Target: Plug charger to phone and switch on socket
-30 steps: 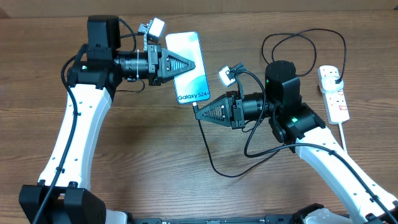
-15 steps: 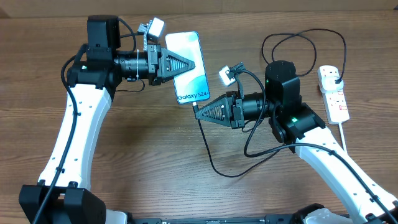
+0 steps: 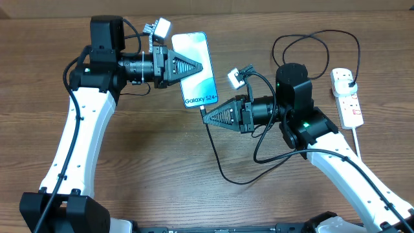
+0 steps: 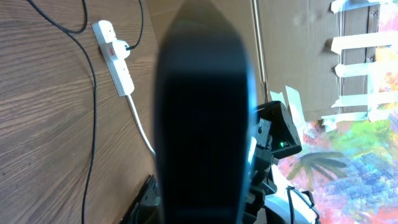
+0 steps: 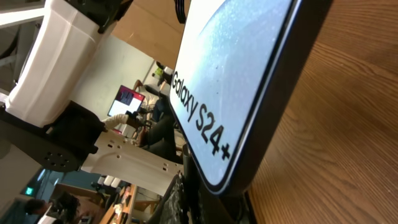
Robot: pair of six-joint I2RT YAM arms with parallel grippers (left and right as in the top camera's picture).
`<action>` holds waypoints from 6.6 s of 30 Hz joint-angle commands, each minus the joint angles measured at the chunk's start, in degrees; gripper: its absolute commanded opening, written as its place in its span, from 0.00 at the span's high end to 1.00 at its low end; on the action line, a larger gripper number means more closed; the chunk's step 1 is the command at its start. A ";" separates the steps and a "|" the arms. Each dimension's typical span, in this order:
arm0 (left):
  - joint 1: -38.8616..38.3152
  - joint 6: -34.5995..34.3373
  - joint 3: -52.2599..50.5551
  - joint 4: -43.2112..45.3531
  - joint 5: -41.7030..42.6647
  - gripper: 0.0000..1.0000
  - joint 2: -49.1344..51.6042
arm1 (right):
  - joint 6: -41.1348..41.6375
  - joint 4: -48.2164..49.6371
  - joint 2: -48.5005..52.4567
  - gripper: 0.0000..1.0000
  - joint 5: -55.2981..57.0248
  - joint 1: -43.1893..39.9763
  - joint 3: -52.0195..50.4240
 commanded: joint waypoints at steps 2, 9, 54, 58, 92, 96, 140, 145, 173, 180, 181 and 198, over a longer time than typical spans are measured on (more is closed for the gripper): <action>-0.22 2.08 0.28 -0.02 3.91 0.96 -1.05 | 2.01 2.71 -0.11 0.96 3.02 -0.24 0.57; -0.24 2.75 0.28 -0.22 4.98 0.96 -1.05 | 6.27 5.90 -0.11 0.96 5.62 -0.24 0.57; -0.50 7.98 0.24 -2.19 2.78 0.96 -1.05 | 2.49 -0.72 -0.02 0.96 21.62 1.66 0.57; -0.50 8.04 0.22 -2.62 -4.85 0.96 -1.03 | -6.99 -13.03 -0.02 0.96 22.51 1.66 0.57; -0.94 15.54 -0.39 -25.49 -51.25 0.96 -0.94 | -15.10 -40.52 17.05 0.96 62.77 1.66 0.50; -1.55 15.54 -1.51 -24.98 -51.43 0.96 -0.94 | -15.13 -40.72 17.09 0.96 63.60 1.68 0.44; -2.08 15.50 -3.08 -22.97 -51.21 0.96 -0.94 | -15.39 -41.03 17.11 0.75 65.33 1.75 -4.85; -2.08 15.50 -3.08 -22.88 -51.21 0.96 -0.92 | -15.39 -41.16 17.11 0.78 65.31 1.77 -4.85; -2.08 15.47 -3.08 -22.69 -51.21 0.96 -0.94 | -18.21 -35.80 17.16 0.84 65.31 4.13 -8.68; -2.08 15.32 -3.08 -22.71 -51.21 0.96 -0.94 | -17.79 -35.71 17.16 0.95 66.20 4.76 -8.68; -2.08 15.32 -3.08 -22.73 -51.17 0.96 -0.94 | -17.46 -36.02 17.16 0.95 66.62 4.76 -8.68; -1.55 16.85 -3.08 -17.79 -34.01 0.96 -1.36 | -20.15 -38.12 14.99 0.96 53.92 2.91 -4.59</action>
